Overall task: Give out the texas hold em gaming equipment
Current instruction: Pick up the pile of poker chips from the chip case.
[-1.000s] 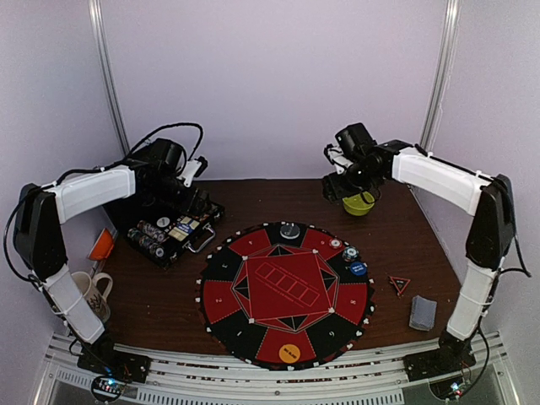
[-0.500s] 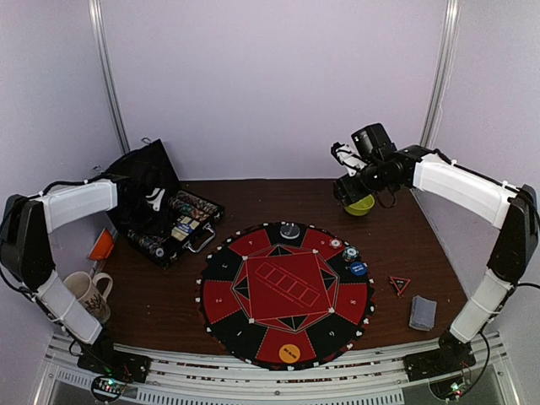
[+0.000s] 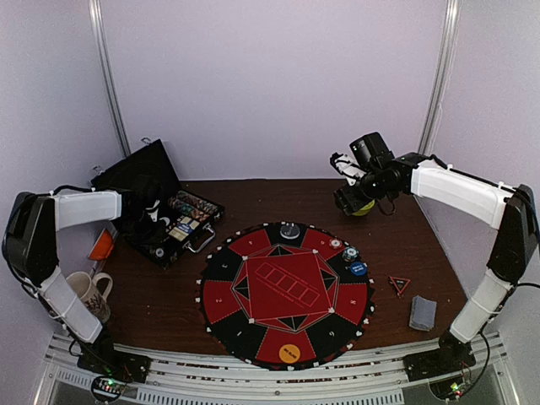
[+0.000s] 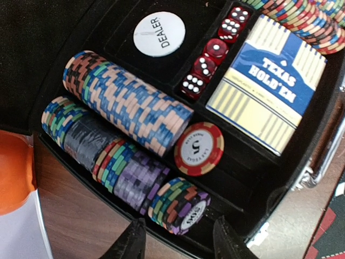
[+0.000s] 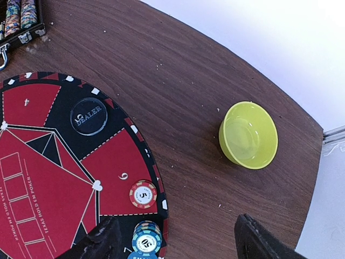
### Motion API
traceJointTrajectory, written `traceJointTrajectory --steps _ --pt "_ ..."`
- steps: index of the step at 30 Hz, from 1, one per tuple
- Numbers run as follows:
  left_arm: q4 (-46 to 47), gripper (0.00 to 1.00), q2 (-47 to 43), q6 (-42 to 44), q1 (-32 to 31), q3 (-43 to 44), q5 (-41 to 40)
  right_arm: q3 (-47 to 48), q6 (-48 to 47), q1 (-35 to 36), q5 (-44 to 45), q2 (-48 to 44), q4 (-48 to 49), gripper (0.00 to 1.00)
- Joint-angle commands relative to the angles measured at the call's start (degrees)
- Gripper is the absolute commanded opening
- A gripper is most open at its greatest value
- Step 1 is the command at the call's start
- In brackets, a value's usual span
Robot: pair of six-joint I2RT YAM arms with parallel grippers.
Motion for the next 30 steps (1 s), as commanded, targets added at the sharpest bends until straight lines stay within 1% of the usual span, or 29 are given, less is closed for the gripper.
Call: traceJointTrajectory --steps 1,4,8,13,17,23,27,30 --pt "3.8 0.44 2.8 0.6 0.8 0.5 -2.9 0.2 -0.3 -0.3 0.8 -2.0 0.2 0.75" --pt "3.8 0.4 4.0 0.6 0.9 0.3 -2.8 0.5 0.1 -0.3 0.9 -1.9 -0.2 0.75" --pt "5.4 0.4 3.2 0.8 1.0 -1.0 -4.2 0.8 0.1 -0.3 0.5 -1.6 -0.6 0.75" --pt "5.7 0.4 5.5 1.7 0.8 -0.4 -5.7 1.6 0.3 -0.3 0.1 -1.0 -1.0 0.75" --pt "5.9 0.39 6.7 1.8 0.9 -0.7 -3.7 1.9 0.5 -0.3 0.4 -1.0 -1.7 0.75" --pt "7.2 0.39 5.0 2.6 0.7 -2.5 0.7 1.8 0.2 -0.3 0.4 -0.7 -1.7 0.75" --pt "7.0 0.39 4.2 2.6 0.3 -3.3 1.2 2.8 0.3 -0.3 -0.2 0.0 -2.1 0.75" --pt "6.8 0.41 3.5 2.7 0.1 -3.4 1.2 3.1 0.3 -0.3 -0.3 0.1 -2.3 0.75"
